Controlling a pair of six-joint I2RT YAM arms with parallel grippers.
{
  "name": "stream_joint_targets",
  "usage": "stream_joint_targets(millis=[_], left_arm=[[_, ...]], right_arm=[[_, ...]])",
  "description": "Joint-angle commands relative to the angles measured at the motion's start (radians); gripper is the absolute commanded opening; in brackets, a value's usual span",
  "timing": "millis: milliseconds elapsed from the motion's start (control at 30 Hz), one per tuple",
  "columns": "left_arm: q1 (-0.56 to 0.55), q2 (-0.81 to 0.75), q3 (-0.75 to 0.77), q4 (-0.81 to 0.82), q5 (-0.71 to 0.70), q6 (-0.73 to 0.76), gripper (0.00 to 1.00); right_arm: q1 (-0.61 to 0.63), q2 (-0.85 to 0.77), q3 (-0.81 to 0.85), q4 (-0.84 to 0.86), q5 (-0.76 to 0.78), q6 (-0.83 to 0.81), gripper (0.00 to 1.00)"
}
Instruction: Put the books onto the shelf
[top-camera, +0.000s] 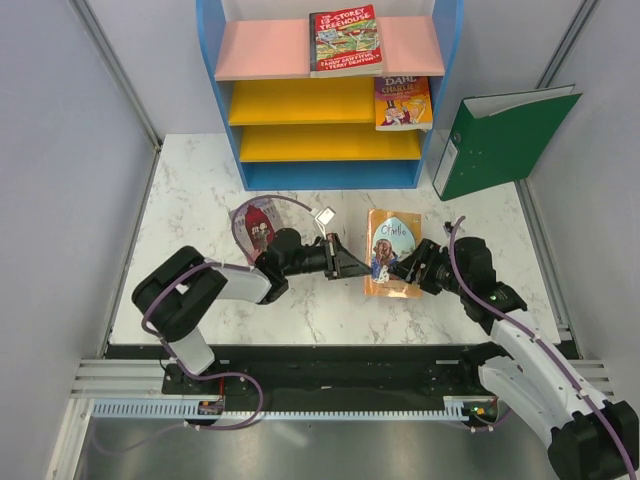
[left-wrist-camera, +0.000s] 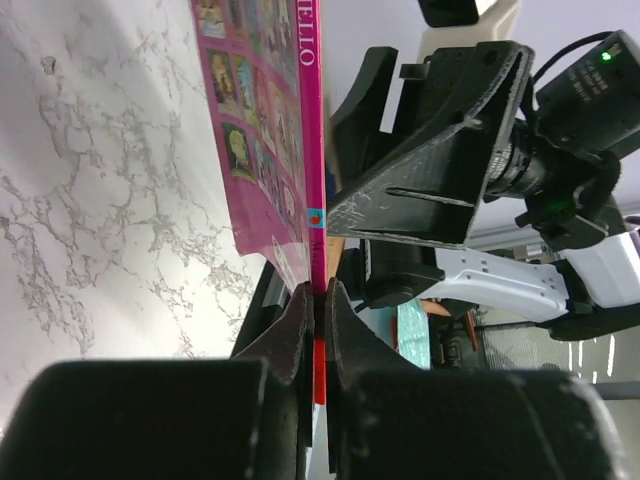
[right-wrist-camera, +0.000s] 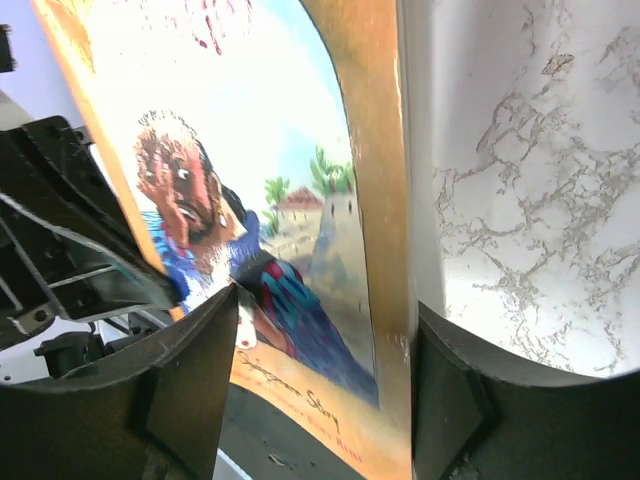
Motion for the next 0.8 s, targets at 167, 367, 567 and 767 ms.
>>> stream_joint_targets(millis=[167,367,567,767], left_arm=[[0.033,-0.123,0.024,0.055,0.131,-0.029,0.02],[0.033,-0.124,-0.002,0.141,0.202,-0.049,0.02],[0.033,-0.059,-0.036,0.386,0.231,-0.166,0.02],[0.033,0.041,-0.028,0.496,0.246,-0.236,0.02]], right_arm=[[0.006,-0.071,-0.003,-0.022,0.077,-0.06,0.82],[0.006,-0.113,0.015,0.043,0.022,-0.097,0.96],[0.006,-0.12,-0.031,0.138,-0.007,-0.051,0.98],[0.006,-0.149,-0.083,0.257,-0.043,0.035,0.83]])
